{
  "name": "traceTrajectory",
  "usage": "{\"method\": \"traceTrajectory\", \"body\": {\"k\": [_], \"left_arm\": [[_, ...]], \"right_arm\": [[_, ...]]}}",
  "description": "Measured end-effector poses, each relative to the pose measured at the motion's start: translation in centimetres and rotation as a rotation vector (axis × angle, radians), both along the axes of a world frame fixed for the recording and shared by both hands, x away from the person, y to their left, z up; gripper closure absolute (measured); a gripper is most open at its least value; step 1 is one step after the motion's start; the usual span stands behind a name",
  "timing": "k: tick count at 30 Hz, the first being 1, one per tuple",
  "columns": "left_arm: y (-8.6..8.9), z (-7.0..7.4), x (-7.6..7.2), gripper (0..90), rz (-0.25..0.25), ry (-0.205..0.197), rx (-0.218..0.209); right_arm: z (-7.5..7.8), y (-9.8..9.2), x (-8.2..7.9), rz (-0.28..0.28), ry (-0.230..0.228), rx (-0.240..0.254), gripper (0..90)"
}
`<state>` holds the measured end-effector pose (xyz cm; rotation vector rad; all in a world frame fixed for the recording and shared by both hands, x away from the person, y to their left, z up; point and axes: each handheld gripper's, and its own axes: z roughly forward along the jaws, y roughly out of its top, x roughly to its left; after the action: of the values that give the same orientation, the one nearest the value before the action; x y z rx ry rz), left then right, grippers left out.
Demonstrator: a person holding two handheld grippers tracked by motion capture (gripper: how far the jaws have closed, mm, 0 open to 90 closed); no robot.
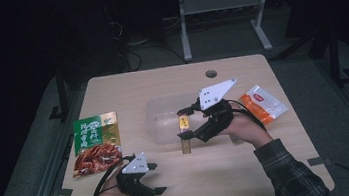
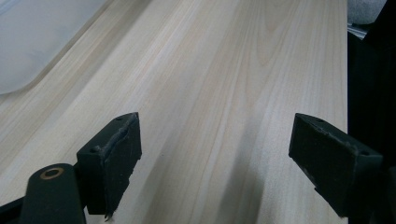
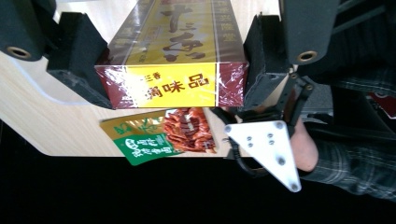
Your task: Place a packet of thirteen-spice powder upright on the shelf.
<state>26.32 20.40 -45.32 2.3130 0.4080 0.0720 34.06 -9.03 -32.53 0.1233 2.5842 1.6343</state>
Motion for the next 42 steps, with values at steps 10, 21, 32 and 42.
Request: {"method": "traceTrajectory", "body": {"k": [10,21,32,42], "left_arm": [[-0.1,-0.2,0.0,16.5,-0.002,0.011,-0.004],[-0.3,-0.3,0.0,16.5,-0.014,0.028,0.008],[-0.4,-0.3,-0.1,16.5,-0.017,0.041,-0.002],[-0.3,-0.3,-0.1,16.5,-0.028,0.042,0.002]], "right_arm": [[0.9,0.1,2.3,-0.007,-0.014,-0.023,30.8],[0.9,-0.1,5.6,-0.004,-0.018,-0.026,30.9],[-0.2,-0.8,7.7,-0.021,-0.005,-0.007,30.8],[-1.2,-0.8,8.7,-0.020,-0.003,-0.019,30.8]]}}
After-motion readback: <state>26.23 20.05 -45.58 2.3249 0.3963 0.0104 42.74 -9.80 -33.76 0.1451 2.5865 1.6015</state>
